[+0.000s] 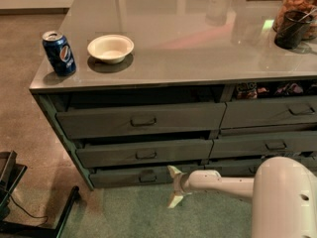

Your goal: Open bottom drawer

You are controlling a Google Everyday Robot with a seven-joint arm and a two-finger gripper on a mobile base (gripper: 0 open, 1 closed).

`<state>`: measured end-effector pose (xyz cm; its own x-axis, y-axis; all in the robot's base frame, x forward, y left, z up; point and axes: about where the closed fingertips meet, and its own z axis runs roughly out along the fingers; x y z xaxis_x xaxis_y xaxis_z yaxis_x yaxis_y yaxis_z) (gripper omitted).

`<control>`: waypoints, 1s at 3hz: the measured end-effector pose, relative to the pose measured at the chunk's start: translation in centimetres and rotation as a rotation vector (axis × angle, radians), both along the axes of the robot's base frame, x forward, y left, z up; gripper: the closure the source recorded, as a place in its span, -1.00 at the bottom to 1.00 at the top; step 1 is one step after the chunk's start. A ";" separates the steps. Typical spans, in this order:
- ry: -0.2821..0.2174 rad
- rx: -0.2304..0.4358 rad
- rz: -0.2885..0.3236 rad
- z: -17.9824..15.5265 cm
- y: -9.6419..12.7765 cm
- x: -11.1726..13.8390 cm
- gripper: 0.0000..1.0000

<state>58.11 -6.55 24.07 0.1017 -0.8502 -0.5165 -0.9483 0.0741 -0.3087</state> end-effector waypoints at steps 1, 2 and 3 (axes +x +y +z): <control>-0.002 0.005 0.000 -0.9 0.4 1.3 -1.00; 0.003 0.004 0.002 -1.8 0.8 2.6 -1.00; 0.012 0.000 0.006 -2.7 1.3 3.7 -1.00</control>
Offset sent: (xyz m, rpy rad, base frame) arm 0.0462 0.0093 -0.0262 0.0016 0.0023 -0.0002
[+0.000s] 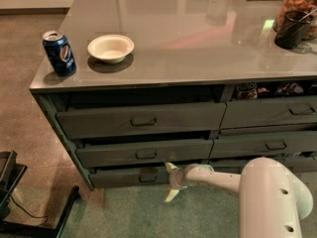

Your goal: Open bottom drawer

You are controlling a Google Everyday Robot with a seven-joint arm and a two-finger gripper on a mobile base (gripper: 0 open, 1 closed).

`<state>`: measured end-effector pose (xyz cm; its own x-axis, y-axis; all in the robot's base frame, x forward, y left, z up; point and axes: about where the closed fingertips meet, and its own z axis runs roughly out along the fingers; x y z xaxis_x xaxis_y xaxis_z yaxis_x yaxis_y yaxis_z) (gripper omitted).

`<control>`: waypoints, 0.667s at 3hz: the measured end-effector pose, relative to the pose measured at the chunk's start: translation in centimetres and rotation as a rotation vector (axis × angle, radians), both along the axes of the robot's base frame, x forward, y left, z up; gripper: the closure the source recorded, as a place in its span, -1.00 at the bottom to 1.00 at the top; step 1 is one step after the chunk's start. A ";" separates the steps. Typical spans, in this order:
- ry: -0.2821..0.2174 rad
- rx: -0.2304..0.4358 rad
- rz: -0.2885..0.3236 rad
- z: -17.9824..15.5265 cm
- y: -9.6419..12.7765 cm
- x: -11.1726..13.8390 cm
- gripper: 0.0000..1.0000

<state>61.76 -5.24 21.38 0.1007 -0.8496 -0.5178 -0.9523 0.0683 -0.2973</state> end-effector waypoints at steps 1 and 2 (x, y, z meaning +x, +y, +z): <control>0.011 -0.007 0.011 -0.8 0.5 0.9 -1.00; 0.024 -0.023 0.022 -1.6 1.0 1.6 -1.00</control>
Offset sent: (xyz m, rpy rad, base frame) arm 0.0280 0.0114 -0.0226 -0.0445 0.0332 0.0326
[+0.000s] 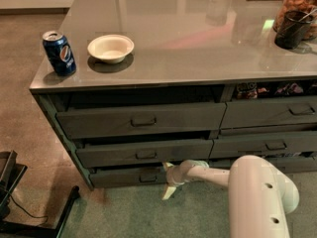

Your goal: Open bottom drawer

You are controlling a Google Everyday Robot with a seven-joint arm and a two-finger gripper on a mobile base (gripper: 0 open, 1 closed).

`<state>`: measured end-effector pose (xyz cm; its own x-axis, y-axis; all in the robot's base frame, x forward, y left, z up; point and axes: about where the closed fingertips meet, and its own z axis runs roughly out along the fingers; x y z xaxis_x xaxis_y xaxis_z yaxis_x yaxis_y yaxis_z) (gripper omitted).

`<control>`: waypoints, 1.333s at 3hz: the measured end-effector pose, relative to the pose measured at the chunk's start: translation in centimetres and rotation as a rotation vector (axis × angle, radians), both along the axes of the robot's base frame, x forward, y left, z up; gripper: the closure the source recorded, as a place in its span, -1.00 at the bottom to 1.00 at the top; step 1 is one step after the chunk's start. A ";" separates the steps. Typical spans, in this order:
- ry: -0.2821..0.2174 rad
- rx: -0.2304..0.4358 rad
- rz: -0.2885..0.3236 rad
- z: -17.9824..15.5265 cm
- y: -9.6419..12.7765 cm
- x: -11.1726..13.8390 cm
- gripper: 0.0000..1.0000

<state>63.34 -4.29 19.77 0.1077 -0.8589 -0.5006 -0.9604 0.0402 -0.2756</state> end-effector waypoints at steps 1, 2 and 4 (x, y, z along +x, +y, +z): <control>0.014 -0.019 0.010 -0.9 0.4 0.5 -1.00; 0.030 -0.040 0.014 -1.7 0.5 0.8 -1.00; 0.067 -0.088 -0.005 -3.6 -0.2 1.7 -1.00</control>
Offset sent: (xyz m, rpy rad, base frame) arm 0.0164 0.0030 -0.0236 -0.0659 0.0424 0.0148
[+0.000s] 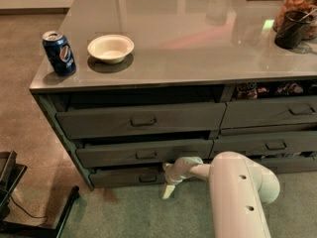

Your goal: Open bottom drawer

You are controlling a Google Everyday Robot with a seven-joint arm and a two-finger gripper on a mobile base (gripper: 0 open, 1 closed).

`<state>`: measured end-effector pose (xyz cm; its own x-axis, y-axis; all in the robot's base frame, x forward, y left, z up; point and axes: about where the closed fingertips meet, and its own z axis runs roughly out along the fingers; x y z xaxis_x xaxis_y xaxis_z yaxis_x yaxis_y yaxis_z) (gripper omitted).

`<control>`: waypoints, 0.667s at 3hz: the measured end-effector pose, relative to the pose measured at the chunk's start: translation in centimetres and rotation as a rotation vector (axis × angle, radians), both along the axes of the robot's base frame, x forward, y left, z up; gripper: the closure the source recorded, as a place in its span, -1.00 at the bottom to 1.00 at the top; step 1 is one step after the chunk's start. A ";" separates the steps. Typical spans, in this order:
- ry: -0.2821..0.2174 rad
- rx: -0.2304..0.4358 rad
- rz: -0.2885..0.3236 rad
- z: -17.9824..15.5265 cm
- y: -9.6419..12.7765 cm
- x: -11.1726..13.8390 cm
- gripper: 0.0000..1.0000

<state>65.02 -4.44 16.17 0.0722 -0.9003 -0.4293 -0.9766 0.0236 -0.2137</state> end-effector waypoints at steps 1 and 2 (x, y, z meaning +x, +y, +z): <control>0.000 0.000 0.000 0.0 0.0 0.0 -1.00; 0.000 0.000 0.000 0.0 0.0 0.0 -0.69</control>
Offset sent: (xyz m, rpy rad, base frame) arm 0.0000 0.0000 0.0000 0.0000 0.0000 0.0000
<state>65.02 -4.44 16.17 0.0722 -0.9003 -0.4293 -0.9766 0.0235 -0.2136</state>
